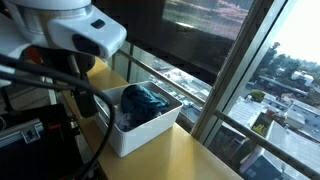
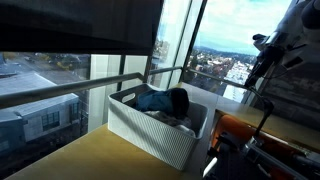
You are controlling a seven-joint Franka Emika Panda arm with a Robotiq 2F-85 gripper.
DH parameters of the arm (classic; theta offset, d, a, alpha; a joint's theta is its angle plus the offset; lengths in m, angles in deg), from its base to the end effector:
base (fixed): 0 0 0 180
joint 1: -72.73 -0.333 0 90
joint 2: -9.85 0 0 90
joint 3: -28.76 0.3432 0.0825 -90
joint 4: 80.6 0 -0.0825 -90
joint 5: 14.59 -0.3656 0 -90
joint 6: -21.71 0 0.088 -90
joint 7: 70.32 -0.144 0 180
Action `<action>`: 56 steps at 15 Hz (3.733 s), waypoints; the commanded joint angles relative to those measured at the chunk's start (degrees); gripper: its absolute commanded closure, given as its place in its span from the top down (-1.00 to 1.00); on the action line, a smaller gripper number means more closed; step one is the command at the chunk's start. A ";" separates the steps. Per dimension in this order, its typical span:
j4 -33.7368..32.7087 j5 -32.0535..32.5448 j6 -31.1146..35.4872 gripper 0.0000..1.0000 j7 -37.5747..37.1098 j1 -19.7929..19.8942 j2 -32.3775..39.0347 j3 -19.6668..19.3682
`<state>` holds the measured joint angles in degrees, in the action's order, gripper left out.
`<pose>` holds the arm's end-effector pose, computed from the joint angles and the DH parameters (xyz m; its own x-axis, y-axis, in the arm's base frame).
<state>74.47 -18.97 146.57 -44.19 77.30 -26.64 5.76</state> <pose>0.2971 -0.1425 0.4085 0.9831 -0.0248 0.1813 0.0198 -0.9705 -0.2402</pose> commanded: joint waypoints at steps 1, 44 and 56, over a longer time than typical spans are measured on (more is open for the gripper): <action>-6.38 -4.10 5.13 1.00 -0.64 -7.06 7.69 6.03; -42.27 -9.17 -2.42 -0.97 -8.39 -0.90 48.73 29.23; -45.83 -10.89 -11.10 -1.00 -9.14 -16.86 29.17 35.85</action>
<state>29.78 -28.43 138.35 -51.08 64.50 3.69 38.97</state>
